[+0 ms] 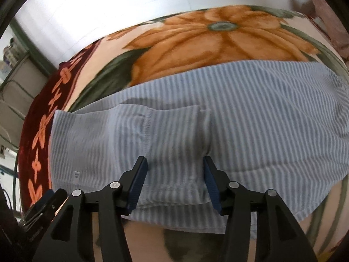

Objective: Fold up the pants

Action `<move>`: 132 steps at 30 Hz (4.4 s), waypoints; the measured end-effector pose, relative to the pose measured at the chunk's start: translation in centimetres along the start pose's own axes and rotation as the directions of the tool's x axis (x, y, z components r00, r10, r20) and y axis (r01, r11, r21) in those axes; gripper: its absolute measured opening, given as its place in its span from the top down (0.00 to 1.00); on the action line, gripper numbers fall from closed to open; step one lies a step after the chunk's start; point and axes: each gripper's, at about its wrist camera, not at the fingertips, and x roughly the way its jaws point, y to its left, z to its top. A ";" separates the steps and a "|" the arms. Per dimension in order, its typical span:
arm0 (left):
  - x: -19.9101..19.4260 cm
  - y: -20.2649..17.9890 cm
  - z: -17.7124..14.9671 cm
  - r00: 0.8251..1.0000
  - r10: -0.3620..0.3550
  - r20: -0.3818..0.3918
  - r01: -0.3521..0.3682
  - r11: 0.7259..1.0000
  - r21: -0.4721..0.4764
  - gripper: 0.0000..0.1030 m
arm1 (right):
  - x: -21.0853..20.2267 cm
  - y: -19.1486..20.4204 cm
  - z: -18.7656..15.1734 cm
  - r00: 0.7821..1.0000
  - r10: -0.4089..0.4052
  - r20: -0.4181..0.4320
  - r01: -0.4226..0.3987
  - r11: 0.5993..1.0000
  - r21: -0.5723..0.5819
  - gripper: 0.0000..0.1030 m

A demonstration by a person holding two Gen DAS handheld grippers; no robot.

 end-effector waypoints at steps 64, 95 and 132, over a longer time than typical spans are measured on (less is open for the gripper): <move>3.2 -10.0 1.6 0.989 -0.129 -0.068 0.136 0.986 0.096 0.28 | -5.4 -21.4 3.7 0.924 -0.380 0.044 0.378 0.925 0.036 0.61; 1.3 -12.8 1.8 0.974 -0.226 -0.019 0.227 0.966 0.120 0.88 | -12.6 -16.3 -2.8 0.963 -0.223 0.150 0.222 0.975 0.028 0.48; -0.1 -30.6 -1.8 0.950 -0.291 -0.111 0.311 0.879 0.361 0.69 | -12.6 -19.3 -2.2 0.986 -0.099 0.133 0.092 0.994 0.058 0.48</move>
